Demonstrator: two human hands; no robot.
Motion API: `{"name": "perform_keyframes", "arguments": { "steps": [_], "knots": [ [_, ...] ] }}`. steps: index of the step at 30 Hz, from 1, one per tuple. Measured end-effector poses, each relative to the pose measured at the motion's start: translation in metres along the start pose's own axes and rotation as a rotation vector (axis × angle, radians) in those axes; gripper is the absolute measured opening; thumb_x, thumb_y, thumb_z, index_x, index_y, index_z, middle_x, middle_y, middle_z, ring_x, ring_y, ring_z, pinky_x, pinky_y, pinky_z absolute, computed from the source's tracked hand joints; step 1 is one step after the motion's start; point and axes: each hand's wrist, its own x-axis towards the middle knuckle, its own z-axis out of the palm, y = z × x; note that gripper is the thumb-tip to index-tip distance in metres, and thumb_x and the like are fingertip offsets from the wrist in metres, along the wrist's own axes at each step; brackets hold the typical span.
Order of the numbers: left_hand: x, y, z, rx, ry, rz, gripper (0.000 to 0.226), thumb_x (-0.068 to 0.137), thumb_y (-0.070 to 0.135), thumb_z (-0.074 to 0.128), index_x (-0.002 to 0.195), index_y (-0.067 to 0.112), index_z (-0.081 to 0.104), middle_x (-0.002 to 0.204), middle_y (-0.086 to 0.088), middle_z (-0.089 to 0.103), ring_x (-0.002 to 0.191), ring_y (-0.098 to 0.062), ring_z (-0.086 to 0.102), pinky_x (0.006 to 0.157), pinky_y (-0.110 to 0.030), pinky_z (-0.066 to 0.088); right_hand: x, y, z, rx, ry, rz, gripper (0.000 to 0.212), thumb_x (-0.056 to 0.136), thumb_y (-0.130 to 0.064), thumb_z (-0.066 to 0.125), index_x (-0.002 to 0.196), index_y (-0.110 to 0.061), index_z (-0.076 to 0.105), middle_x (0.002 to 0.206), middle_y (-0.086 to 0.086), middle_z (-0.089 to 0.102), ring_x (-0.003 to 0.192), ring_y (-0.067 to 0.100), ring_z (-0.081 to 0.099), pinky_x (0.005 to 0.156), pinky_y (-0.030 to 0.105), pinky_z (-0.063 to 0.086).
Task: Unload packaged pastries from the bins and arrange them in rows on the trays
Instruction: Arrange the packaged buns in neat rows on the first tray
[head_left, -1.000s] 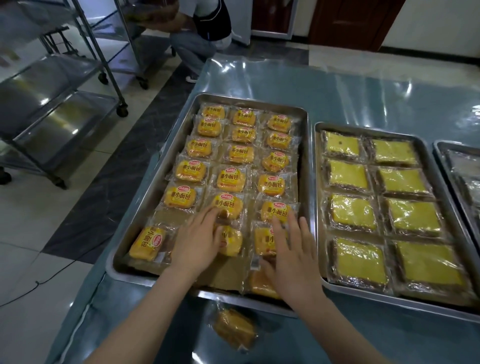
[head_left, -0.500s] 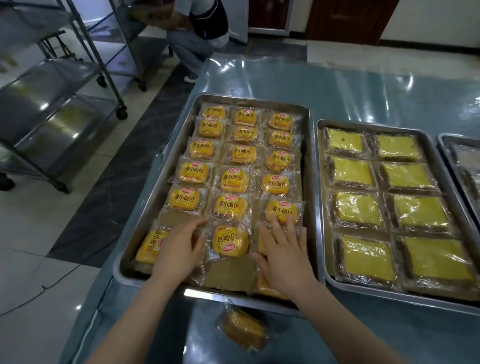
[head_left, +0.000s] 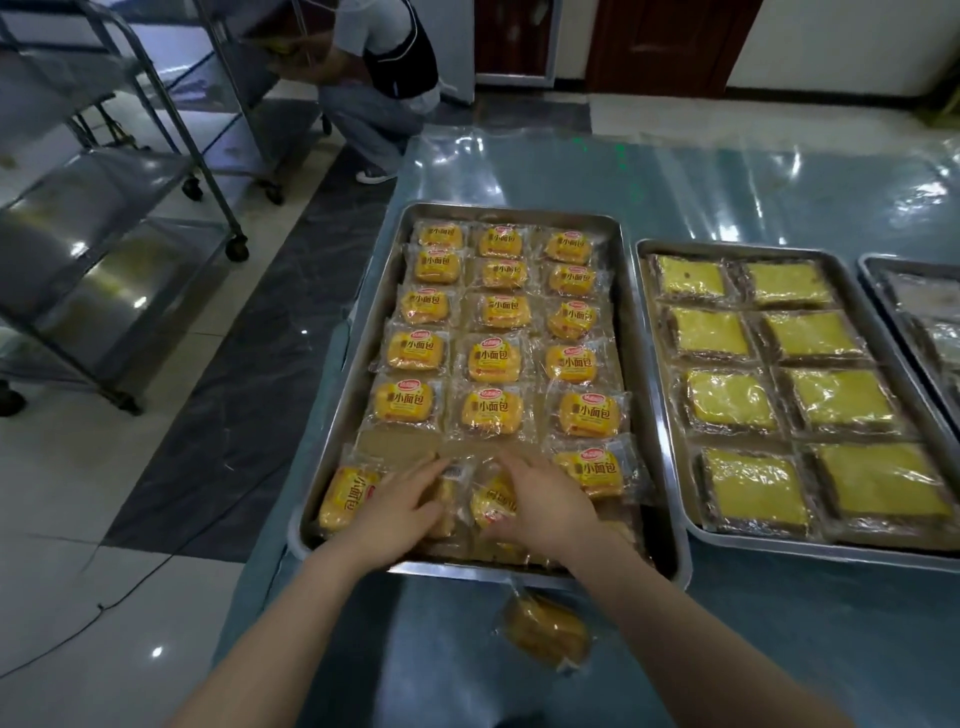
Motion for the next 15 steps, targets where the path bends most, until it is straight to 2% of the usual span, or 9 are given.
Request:
{"name": "perform_keyframes", "arguments": {
  "steps": [2, 3, 4, 6, 7, 9, 11, 13, 15],
  "knots": [
    [-0.001, 0.000, -0.005, -0.049, 0.000, 0.007, 0.063, 0.085, 0.019, 0.059, 0.142, 0.033, 0.034, 0.144, 0.004, 0.038, 0.131, -0.018, 0.033, 0.109, -0.041, 0.031, -0.006, -0.003, -0.002, 0.020, 0.017, 0.076, 0.065, 0.073, -0.049, 0.076, 0.130, -0.030, 0.050, 0.111, -0.003, 0.064, 0.096, 0.015, 0.060, 0.082, 0.033, 0.052],
    [-0.002, 0.000, -0.007, -0.046, 0.024, 0.006, 0.063, 0.081, 0.017, 0.064, 0.138, 0.031, 0.040, 0.136, 0.003, 0.046, 0.122, -0.017, 0.041, 0.103, -0.038, 0.037, -0.009, -0.004, -0.004, 0.022, 0.041, 0.097, 0.052, 0.074, -0.049, 0.074, 0.119, -0.031, 0.058, 0.107, -0.004, 0.064, 0.094, 0.013, 0.058, 0.082, 0.033, 0.051],
    [-0.004, 0.002, -0.008, -0.043, 0.062, -0.002, 0.061, 0.078, 0.016, 0.068, 0.132, 0.031, 0.045, 0.128, 0.003, 0.051, 0.113, -0.015, 0.047, 0.097, -0.035, 0.042, -0.010, -0.004, -0.005, 0.020, 0.064, 0.103, 0.040, 0.074, -0.049, 0.074, 0.108, -0.032, 0.062, 0.111, -0.005, 0.061, 0.100, 0.014, 0.055, 0.087, 0.035, 0.048],
    [-0.007, 0.005, -0.008, -0.035, 0.147, -0.014, 0.057, 0.073, 0.017, 0.074, 0.122, 0.033, 0.049, 0.115, 0.007, 0.055, 0.104, -0.010, 0.051, 0.091, -0.033, 0.046, -0.015, -0.004, -0.010, 0.030, 0.069, 0.081, 0.024, 0.073, -0.043, 0.075, 0.090, -0.036, 0.060, 0.117, -0.006, 0.053, 0.113, 0.017, 0.045, 0.092, 0.036, 0.041],
    [-0.008, 0.006, -0.009, -0.022, 0.186, -0.008, 0.056, 0.072, 0.019, 0.076, 0.119, 0.034, 0.050, 0.112, 0.010, 0.056, 0.104, -0.009, 0.051, 0.091, -0.033, 0.047, -0.018, -0.005, -0.012, 0.051, 0.064, 0.067, 0.022, 0.074, -0.039, 0.075, 0.082, -0.036, 0.055, 0.111, -0.008, 0.053, 0.110, 0.016, 0.046, 0.086, 0.034, 0.042],
    [-0.008, 0.005, -0.014, -0.041, 0.241, -0.002, 0.046, 0.069, 0.026, 0.080, 0.106, 0.034, 0.053, 0.100, 0.014, 0.059, 0.094, -0.007, 0.055, 0.082, -0.029, 0.047, -0.025, -0.007, -0.011, 0.131, 0.106, 0.066, 0.030, 0.075, -0.034, 0.075, 0.069, -0.031, 0.046, 0.084, -0.011, 0.055, 0.082, 0.011, 0.053, 0.064, 0.025, 0.039],
    [-0.009, 0.003, -0.024, -0.175, 0.207, -0.013, 0.027, 0.073, 0.036, 0.077, 0.088, 0.030, 0.056, 0.084, 0.015, 0.063, 0.080, -0.002, 0.058, 0.069, -0.024, 0.044, -0.033, -0.009, -0.008, 0.296, 0.235, 0.128, 0.036, 0.074, -0.035, 0.077, 0.065, -0.028, 0.043, 0.069, -0.009, 0.053, 0.063, 0.008, 0.048, 0.055, 0.021, 0.034],
    [-0.013, 0.001, -0.032, -0.275, 0.133, -0.010, 0.020, 0.080, 0.041, 0.069, 0.078, 0.024, 0.059, 0.072, 0.007, 0.064, 0.069, -0.007, 0.059, 0.062, -0.022, 0.043, -0.040, -0.012, -0.007, 0.542, 0.401, 0.230, 0.035, 0.071, -0.038, 0.080, 0.072, -0.027, 0.046, 0.070, -0.007, 0.055, 0.062, 0.008, 0.051, 0.056, 0.019, 0.036],
    [-0.017, -0.001, -0.038, -0.356, 0.128, 0.003, 0.017, 0.084, 0.037, 0.065, 0.079, 0.021, 0.064, 0.073, 0.001, 0.067, 0.071, -0.013, 0.062, 0.061, -0.022, 0.044, -0.046, -0.015, -0.008, 0.684, 0.556, 0.331, 0.036, 0.073, -0.045, 0.076, 0.081, -0.028, 0.046, 0.076, -0.005, 0.056, 0.067, 0.010, 0.054, 0.056, 0.021, 0.038]
  ]
}}
